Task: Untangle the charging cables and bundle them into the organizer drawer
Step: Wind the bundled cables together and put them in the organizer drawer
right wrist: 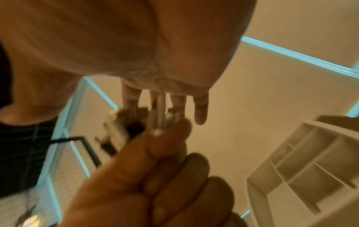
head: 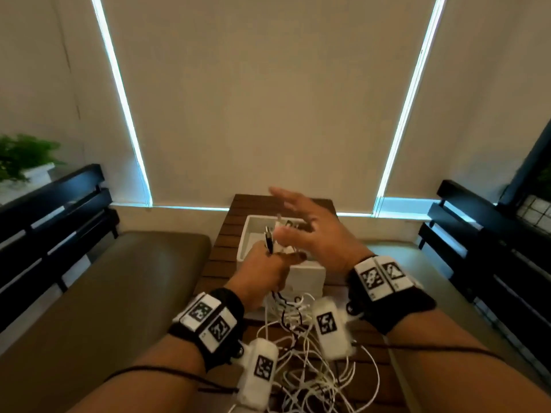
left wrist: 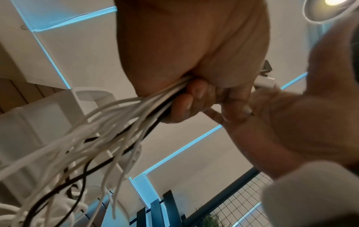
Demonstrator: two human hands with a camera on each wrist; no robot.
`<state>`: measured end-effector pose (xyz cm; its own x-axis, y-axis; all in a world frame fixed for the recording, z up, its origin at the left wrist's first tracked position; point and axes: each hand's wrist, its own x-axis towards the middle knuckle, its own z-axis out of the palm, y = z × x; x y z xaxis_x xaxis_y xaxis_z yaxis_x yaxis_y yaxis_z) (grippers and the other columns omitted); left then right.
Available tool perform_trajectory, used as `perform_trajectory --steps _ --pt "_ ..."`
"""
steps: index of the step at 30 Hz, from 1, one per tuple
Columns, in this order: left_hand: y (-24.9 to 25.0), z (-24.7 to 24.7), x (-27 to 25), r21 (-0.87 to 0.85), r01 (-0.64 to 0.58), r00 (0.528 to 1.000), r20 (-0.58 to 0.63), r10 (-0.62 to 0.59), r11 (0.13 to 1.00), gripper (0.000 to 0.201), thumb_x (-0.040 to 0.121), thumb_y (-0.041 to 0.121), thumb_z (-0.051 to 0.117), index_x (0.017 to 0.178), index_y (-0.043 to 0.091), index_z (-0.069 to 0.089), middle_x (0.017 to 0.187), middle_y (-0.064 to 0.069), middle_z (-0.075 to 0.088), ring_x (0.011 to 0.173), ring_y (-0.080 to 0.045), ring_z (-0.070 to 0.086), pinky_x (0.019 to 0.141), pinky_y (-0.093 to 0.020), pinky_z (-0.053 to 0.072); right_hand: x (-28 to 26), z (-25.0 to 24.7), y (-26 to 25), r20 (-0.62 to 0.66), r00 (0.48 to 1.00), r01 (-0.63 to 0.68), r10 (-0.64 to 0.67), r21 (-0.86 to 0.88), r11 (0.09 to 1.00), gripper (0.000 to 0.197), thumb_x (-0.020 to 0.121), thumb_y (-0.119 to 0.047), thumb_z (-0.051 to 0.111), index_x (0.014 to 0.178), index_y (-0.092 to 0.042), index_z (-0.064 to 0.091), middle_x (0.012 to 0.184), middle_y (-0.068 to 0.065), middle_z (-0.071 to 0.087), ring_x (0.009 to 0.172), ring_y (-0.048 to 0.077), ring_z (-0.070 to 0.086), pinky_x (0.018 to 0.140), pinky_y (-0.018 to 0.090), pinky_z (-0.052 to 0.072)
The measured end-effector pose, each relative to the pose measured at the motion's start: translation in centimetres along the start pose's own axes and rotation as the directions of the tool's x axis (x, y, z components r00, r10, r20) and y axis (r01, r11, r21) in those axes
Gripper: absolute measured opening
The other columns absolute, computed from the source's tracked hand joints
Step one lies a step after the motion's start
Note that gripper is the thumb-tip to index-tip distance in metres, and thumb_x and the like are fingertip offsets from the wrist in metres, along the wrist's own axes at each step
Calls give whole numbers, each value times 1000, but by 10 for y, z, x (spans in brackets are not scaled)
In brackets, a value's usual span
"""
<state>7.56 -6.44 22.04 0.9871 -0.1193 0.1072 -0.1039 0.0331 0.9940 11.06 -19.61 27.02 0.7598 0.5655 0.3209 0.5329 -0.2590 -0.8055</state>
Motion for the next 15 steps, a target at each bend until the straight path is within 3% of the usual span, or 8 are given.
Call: perform_trajectory --steps 3,5,6,8,11,13,14,15 --pt "4 5 -1 18 -54 998 24 53 998 15 85 21 58 92 27 69 80 -25 58 67 -27 50 59 -40 40 7 7 -8 40 997 76 -67 -314 946 48 84 -55 61 129 -40 56 141 -19 48 128 -4 42 106 28 36" --pt "6 4 -1 71 -49 999 19 47 996 12 90 14 56 86 20 66 69 -11 61 60 -23 53 58 -36 41 8 5 -11 78 994 98 -73 -389 916 42 88 -54 55 126 -36 60 141 -18 48 128 -2 43 108 31 35" --pt "7 3 -1 109 -50 998 29 47 993 19 93 7 54 82 20 62 62 1 59 54 -13 53 54 -31 41 8 3 -12 90 992 118 -89 -409 905 43 90 -55 52 127 -36 60 140 -18 49 128 -3 43 108 31 36" --pt "12 4 -3 143 -46 998 58 38 989 33 95 -5 49 80 25 52 65 9 54 51 0 54 51 -20 44 7 -3 -17 107 987 155 -120 -437 886 44 91 -56 46 129 -36 58 136 -18 53 124 -4 46 106 31 39" --pt "24 16 -3 188 -87 996 39 82 978 33 94 -7 49 78 22 49 61 8 51 56 -10 54 52 -23 42 6 -11 -28 154 982 166 -106 -460 872 41 93 -54 44 129 -37 58 128 -18 57 114 -2 52 99 29 43" --pt "25 22 -2 173 -114 993 15 113 978 20 95 -5 49 85 11 56 56 5 52 63 -27 57 54 -25 41 6 -15 -33 183 980 163 -81 -496 853 39 95 -51 45 128 -36 58 127 -16 58 113 -1 53 98 29 44" --pt "26 24 -2 145 -104 994 3 105 984 11 97 -3 47 96 -2 58 58 5 49 61 -26 57 52 -22 41 5 -16 -32 194 979 155 -63 -503 850 39 95 -50 45 129 -36 58 128 -16 58 114 0 53 99 29 43" --pt "25 26 -3 117 -61 998 9 60 991 19 98 -2 43 109 -14 52 61 4 45 54 -18 54 49 -20 40 5 -17 -31 207 977 144 -44 -499 855 40 95 -51 44 130 -36 57 130 -15 57 116 0 51 101 31 43"
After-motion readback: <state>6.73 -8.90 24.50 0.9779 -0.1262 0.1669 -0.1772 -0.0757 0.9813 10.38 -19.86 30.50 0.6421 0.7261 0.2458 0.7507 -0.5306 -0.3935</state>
